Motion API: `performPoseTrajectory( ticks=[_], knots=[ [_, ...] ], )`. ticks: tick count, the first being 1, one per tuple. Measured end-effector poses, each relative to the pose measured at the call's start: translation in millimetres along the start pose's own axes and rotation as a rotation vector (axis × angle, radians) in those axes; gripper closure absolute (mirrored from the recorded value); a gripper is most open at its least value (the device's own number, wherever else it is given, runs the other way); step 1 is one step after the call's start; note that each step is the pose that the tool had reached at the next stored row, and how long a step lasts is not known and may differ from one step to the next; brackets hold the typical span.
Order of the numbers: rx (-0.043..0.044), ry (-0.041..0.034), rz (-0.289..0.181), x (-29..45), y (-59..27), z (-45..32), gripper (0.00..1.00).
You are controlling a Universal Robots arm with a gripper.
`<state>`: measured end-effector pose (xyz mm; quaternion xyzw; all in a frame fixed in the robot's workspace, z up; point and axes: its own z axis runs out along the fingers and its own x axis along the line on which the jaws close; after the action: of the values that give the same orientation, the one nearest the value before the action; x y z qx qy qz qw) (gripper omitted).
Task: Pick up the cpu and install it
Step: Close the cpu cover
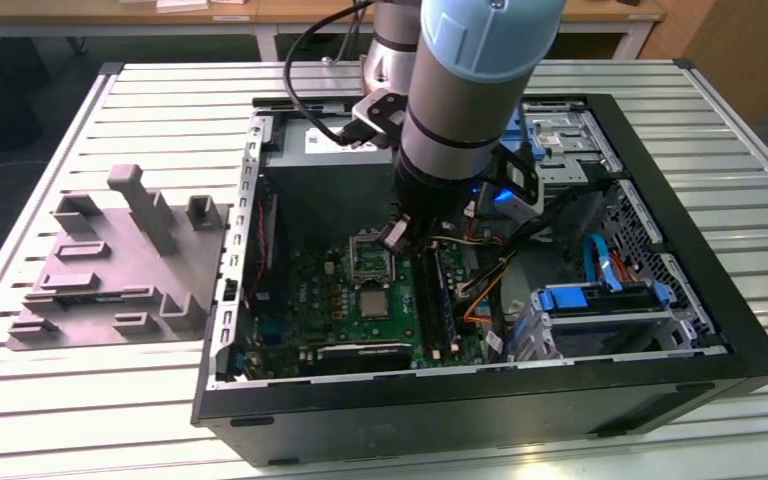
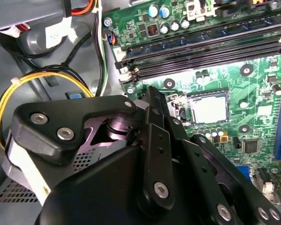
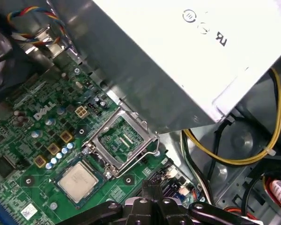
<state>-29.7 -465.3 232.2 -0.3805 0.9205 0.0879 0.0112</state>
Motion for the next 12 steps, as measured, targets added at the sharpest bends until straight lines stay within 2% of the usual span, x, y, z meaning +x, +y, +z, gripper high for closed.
performPoseTrajectory(
  ticks=[3, 5, 10, 12],
  knots=[
    [-0.0039, 0.0076, -0.048, 0.1, -0.2, 1.4, 0.89],
    [-0.0142, -0.0026, -0.057, -0.1, -0.4, 3.7, 0.89],
    [-0.0495, -0.0387, -0.064, -0.8, 0.1, 5.7, 0.89],
    [-0.0558, -0.0442, -0.068, -1.2, 0.3, 7.6, 0.89]
  ],
)
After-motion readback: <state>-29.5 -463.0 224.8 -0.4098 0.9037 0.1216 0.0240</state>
